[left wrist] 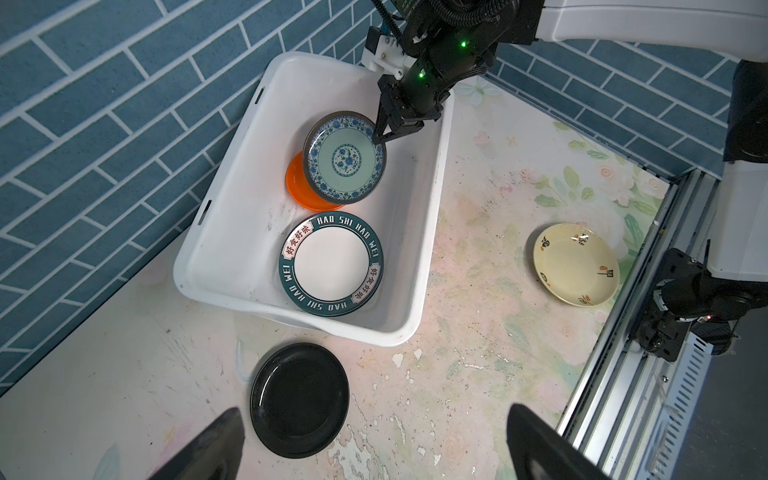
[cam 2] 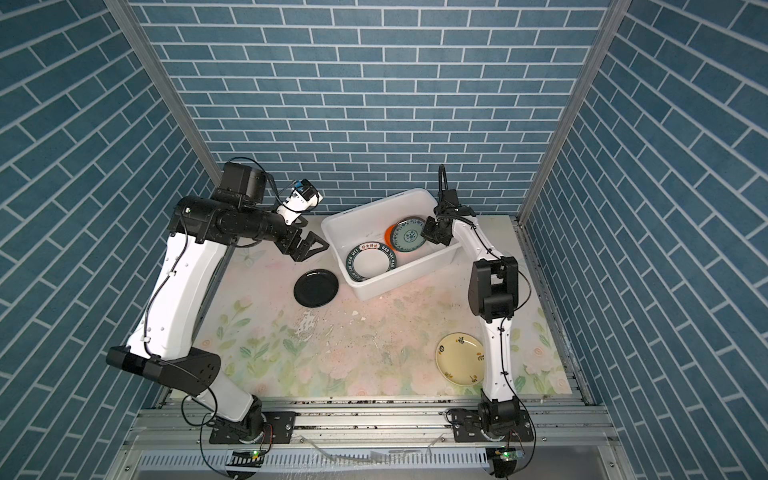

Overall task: Place the plates into the plastic bin on the countertop
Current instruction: 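Carry the blue-and-white plate over the bin with the right gripper, then lower the blue-and-white plate onto the orange plate in the bin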

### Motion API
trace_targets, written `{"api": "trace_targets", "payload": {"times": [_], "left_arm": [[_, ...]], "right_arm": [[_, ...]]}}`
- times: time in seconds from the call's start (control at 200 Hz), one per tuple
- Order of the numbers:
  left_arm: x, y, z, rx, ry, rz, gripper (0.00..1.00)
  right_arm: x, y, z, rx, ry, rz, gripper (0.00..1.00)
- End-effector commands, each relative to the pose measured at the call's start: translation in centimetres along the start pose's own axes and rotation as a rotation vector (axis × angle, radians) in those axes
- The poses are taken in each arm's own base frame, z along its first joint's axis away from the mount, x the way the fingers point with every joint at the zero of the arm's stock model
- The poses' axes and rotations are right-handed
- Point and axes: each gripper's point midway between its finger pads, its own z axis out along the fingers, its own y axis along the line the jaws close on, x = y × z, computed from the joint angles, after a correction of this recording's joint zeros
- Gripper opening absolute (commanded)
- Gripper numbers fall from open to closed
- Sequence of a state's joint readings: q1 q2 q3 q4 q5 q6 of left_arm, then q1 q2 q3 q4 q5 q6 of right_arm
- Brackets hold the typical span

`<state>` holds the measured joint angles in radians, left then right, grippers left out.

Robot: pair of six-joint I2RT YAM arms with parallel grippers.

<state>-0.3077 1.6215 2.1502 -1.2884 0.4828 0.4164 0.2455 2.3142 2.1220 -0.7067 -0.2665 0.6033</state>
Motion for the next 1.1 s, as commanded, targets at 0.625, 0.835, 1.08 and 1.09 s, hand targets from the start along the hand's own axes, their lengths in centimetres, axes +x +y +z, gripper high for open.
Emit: {"api": "trace_targets", "payload": {"times": [0.625, 0.835, 1.08, 1.09], "left_arm": [[0.3, -0.6, -0.4, 0.015, 0.003, 0.001, 0.99], [0.4, -0.7, -0.4, 0.016, 0.005, 0.004, 0.99], [0.6, -0.7, -0.4, 0.017, 0.012, 0.002, 1.00], [0.6, -0.7, -0.5, 0.015, 0.011, 0.002, 1.00]], "right_arm": [[-1.6, 0.2, 2.0, 0.018, -0.024, 0.043, 0.02], [-1.6, 0.4, 2.3, 0.025, -0.021, 0.030, 0.02], [-1.1, 0.6, 3.1, 0.022, -0.004, 0.032, 0.03], [-1.1, 0.6, 3.1, 0.022, -0.005, 0.032, 0.03]]}}
